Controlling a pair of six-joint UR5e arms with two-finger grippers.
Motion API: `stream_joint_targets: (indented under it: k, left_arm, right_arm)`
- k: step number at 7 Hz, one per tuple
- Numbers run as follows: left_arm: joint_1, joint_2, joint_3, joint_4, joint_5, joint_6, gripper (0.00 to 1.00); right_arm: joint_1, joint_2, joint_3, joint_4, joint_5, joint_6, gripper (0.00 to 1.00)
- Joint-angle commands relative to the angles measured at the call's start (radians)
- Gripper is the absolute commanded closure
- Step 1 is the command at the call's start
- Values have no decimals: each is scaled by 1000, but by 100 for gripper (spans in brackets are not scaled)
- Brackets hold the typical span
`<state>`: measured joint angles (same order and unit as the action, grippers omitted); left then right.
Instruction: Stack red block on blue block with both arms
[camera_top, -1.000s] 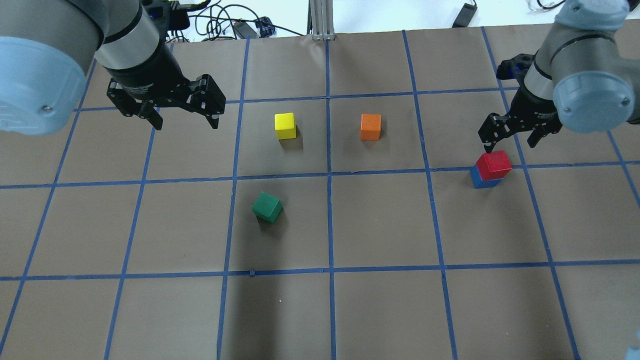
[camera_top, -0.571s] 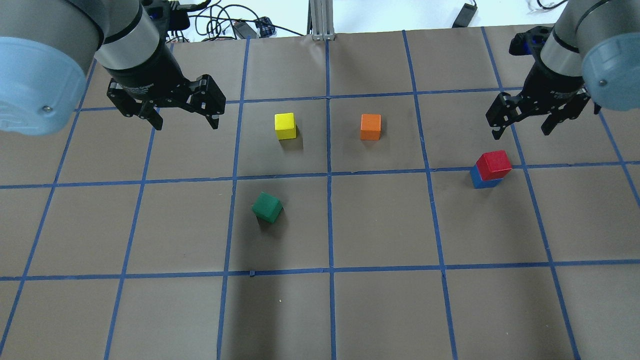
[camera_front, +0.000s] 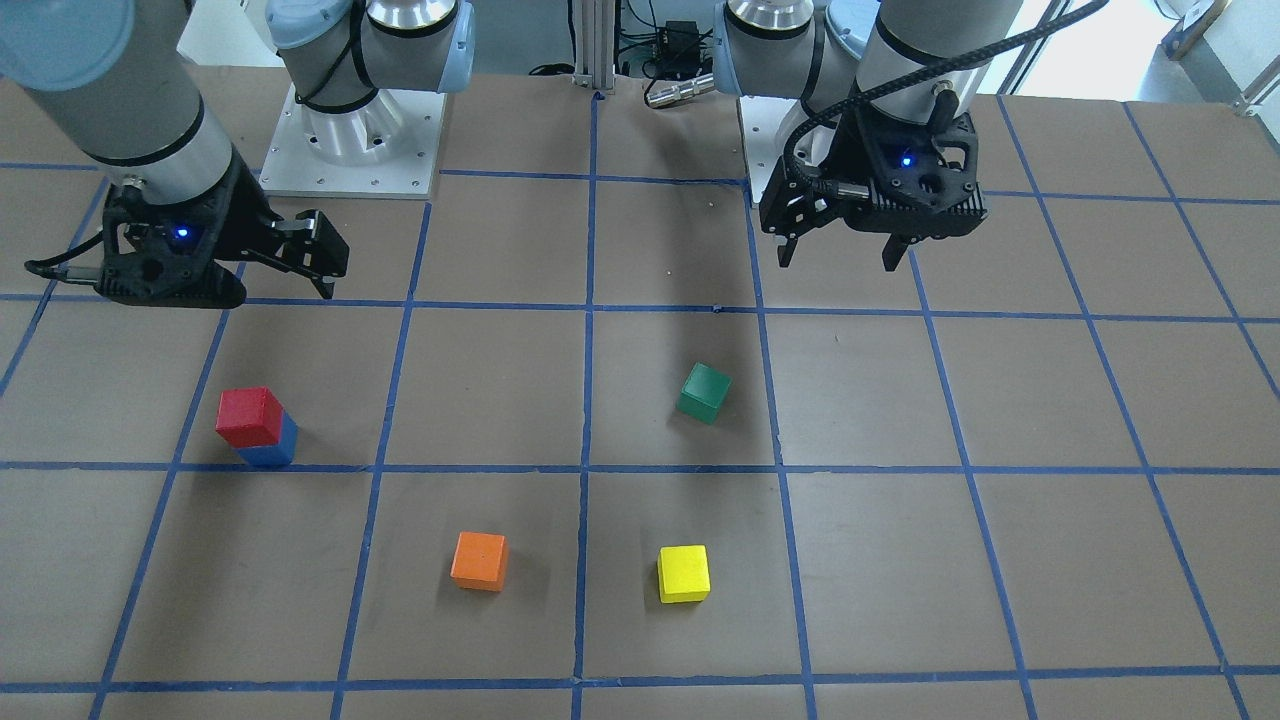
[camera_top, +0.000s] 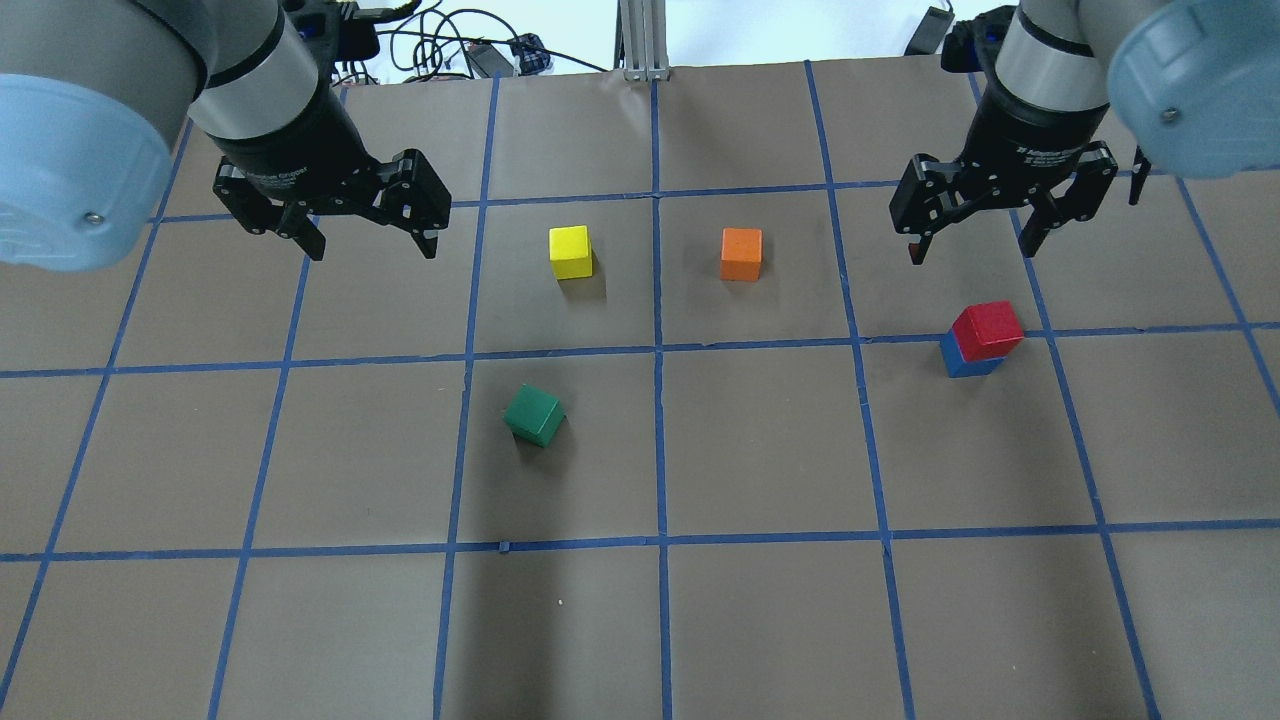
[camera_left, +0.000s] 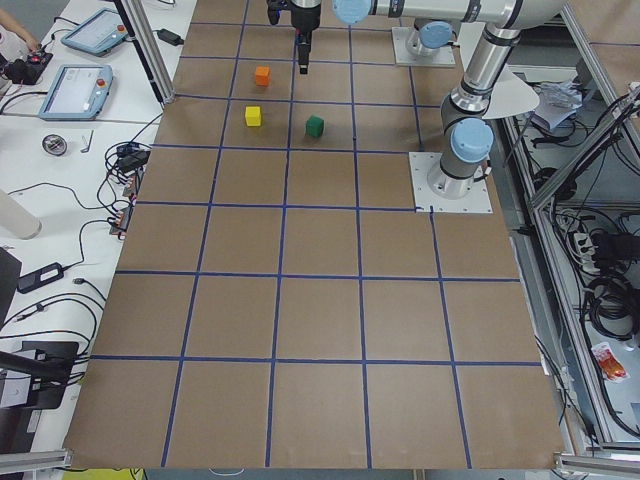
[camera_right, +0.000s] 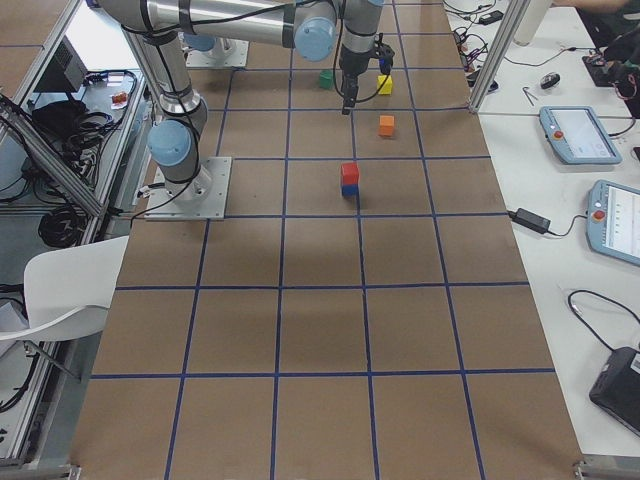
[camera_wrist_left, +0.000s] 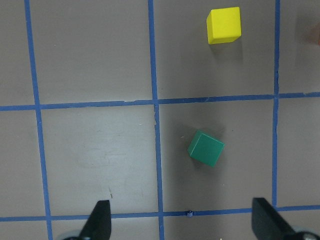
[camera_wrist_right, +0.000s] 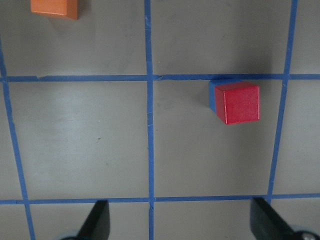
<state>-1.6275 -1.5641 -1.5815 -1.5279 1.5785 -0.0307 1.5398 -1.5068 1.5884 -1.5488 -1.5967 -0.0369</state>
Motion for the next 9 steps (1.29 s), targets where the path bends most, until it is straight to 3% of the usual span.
stream_joint_targets:
  k: [1,2,9]
  left_arm:
    - [0,1,0,0,0,0,0]
    - [0,1,1,0,0,0,0]
    - [2,-1,0,0,0,2,0]
  right_arm:
    - [19,-6,2,6,11,55,0]
    - [20,-18,4,7,15,121,0]
    - [17,-35,9,6,6,129,0]
